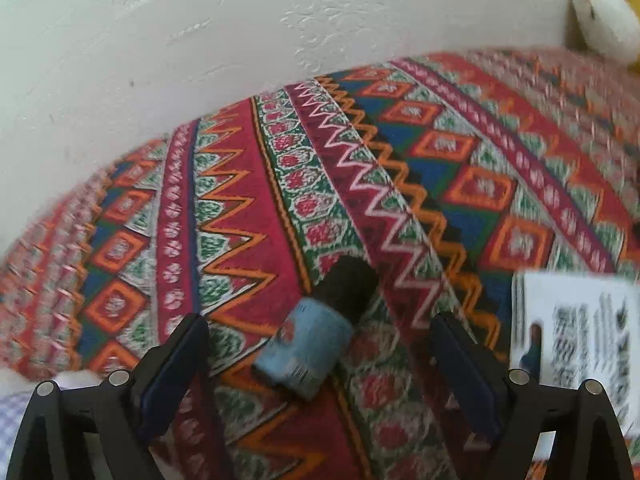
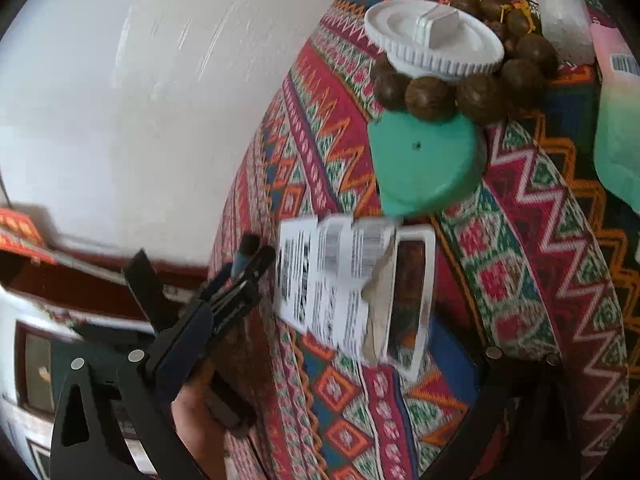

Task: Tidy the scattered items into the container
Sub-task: 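Grasp the white barcode card with the right tool while the left tool grasps the small blue-labelled bottle, then carry the card into the pink box while the left tool drops the small bottle in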

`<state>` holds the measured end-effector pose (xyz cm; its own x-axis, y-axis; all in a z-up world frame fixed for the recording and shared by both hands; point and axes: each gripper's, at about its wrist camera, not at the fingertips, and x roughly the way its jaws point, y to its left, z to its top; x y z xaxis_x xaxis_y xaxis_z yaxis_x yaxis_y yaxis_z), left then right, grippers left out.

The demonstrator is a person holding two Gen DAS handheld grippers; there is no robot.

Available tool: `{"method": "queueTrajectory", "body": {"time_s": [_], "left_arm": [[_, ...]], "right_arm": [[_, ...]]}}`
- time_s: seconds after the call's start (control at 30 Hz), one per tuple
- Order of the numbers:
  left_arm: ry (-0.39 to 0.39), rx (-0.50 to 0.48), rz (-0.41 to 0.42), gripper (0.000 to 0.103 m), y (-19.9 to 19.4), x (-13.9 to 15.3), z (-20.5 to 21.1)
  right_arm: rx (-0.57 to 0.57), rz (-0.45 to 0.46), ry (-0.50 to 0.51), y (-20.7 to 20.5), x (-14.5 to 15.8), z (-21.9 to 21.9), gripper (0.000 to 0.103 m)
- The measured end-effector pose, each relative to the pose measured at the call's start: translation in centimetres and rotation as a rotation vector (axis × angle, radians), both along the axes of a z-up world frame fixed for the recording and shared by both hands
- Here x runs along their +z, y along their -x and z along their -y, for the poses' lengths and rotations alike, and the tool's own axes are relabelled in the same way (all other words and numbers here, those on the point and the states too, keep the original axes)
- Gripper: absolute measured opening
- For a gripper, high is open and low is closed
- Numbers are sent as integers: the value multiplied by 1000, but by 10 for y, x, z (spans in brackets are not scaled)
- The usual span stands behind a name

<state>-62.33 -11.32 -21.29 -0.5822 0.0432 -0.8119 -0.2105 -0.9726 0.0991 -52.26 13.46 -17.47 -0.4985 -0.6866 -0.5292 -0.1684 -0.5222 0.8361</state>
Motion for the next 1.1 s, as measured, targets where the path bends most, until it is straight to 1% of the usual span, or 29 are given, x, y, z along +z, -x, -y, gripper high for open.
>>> {"method": "queueTrajectory", "body": {"time_s": [0.07, 0.1, 0.13, 0.17, 0.2, 0.27, 0.3, 0.33, 0.37, 0.4, 0.5, 0.57, 0.67, 0.77, 0.83, 0.93, 1.0, 1.1], "left_arm": [[-49, -19, 9, 74, -1, -1, 0], [-74, -28, 11, 63, -4, 0, -1], [-83, -29, 9, 37, -6, 0, -1], [-98, -32, 9, 24, -9, 1, -1], [-120, -29, 12, 23, -13, 2, 1], [-143, -4, 7, 23, -22, 2, 8], [-155, 8, 5, 23, -26, 1, 12], [-180, 17, 6, 23, -32, 2, 16], [-216, 20, 10, 24, -40, 4, 20], [-231, 19, 4, 24, -48, 8, 21], [-272, 16, -19, 24, -76, 22, 23], [-299, 16, -32, 24, -95, 33, 23], [-314, 23, -65, 24, -130, 53, 20], [-342, 24, -109, 24, -166, 79, 10], [-354, 20, -142, 24, -195, 100, 12], [-356, 4, -203, 24, -236, 133, 2], [-355, -7, -242, 24, -258, 152, -7], [-368, -40, -303, 24, -298, 186, -26]], "right_arm": [[-16, -8, -20, 5, 2, 4, 103], [-14, -13, -50, 7, 4, 8, 102], [-9, -19, -85, 9, 5, 13, 96], [5, -27, -139, 11, 4, 16, 53], [16, -32, -168, 12, 2, 18, 30], [23, -25, -67, 7, -12, 14, 25], [19, -26, -24, 4, -18, 10, 18], [-2, -39, -6, -3, -18, 3, 14], [-7, -49, 11, -9, -17, -2, 15], [-10, -62, 30, -16, -14, -6, 15], [8, -114, 21, -42, 7, -13, 14], [42, -170, -4, -63, 34, -14, 14], [73, -246, -10, -89, 74, -12, 14], [105, -340, -52, -121, 116, -13, 14], [120, -412, -64, -152, 143, -18, 14], [105, -509, -70, -191, 177, -33, 14], [104, -562, -87, -209, 199, -40, 14], [64, -664, -122, -238, 238, -62, 14]]}}
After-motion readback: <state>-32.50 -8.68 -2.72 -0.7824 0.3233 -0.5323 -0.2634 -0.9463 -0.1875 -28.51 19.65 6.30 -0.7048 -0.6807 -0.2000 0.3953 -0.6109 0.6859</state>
